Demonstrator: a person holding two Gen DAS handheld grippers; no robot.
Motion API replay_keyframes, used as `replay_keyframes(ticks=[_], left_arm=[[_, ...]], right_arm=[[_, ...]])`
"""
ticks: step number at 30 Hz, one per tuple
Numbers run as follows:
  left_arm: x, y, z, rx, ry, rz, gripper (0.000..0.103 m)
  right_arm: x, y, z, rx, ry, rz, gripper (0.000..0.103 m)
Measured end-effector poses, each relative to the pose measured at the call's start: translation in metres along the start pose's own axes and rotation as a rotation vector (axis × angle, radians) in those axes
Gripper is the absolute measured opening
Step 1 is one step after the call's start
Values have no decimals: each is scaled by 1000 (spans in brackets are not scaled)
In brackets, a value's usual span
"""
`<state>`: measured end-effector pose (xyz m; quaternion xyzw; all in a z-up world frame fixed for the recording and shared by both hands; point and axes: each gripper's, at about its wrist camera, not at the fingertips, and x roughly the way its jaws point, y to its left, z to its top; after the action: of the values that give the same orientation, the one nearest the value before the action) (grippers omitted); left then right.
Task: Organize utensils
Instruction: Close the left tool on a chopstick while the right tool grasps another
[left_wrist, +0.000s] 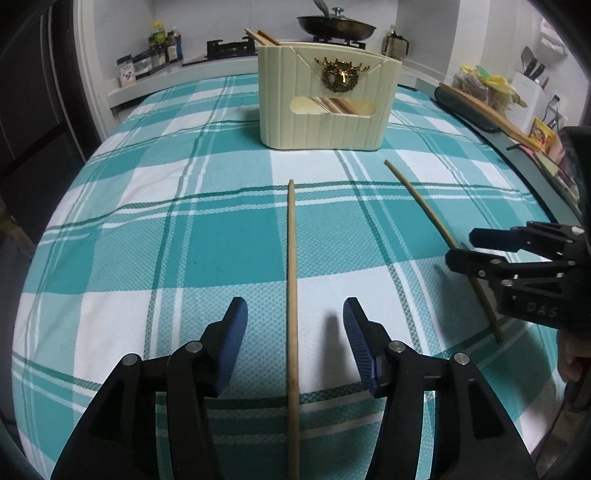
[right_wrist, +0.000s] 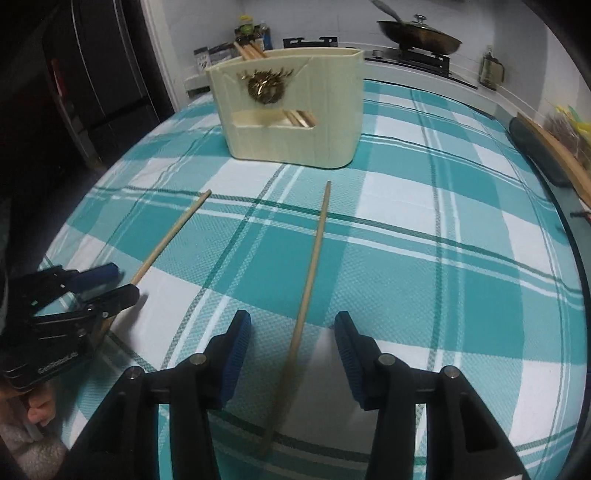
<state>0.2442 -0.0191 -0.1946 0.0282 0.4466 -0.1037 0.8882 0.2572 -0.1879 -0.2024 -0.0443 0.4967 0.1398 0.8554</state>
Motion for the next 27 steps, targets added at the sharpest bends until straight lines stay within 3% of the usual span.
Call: replay_keyframes(ticks=[1,3,4,5,6,12,16,18,19,24,27], left_arm=[[-1,1,-1,-1,1,-1,59],[-2,5,-3,-4,7,0,60],[-3,7,-4,-4,9,3,60],[-3,9,-5,-6,12,7,61],[-3,12,-6,-9,15,10,62],[-8,30,-4,-22,49,-36,66],[-3,40,14,-37,79,-134,67],[2,43,28,-47,96,-193,71],[4,42,33,-38,104,-204,73],[29,22,55,110,158,-101,73],[46,20,62,134,196,-52,72]], right_arm=[[5,3,1,-15,13,-17,48],[12,2,-1,-33,29,-35,26],[11,2,-2,-36,16,-45,24],[9,1,-3,-33,22,-51,7],[7,-1,-6,-23,24,-53,6],[-18,-18,-40,7,69,-70,6],[-28,-30,-47,42,104,-32,9],[-30,-35,-42,52,105,4,27],[-31,-37,-37,48,102,11,30],[-20,-34,-9,-18,122,41,30],[-2,-27,6,-47,152,32,30]])
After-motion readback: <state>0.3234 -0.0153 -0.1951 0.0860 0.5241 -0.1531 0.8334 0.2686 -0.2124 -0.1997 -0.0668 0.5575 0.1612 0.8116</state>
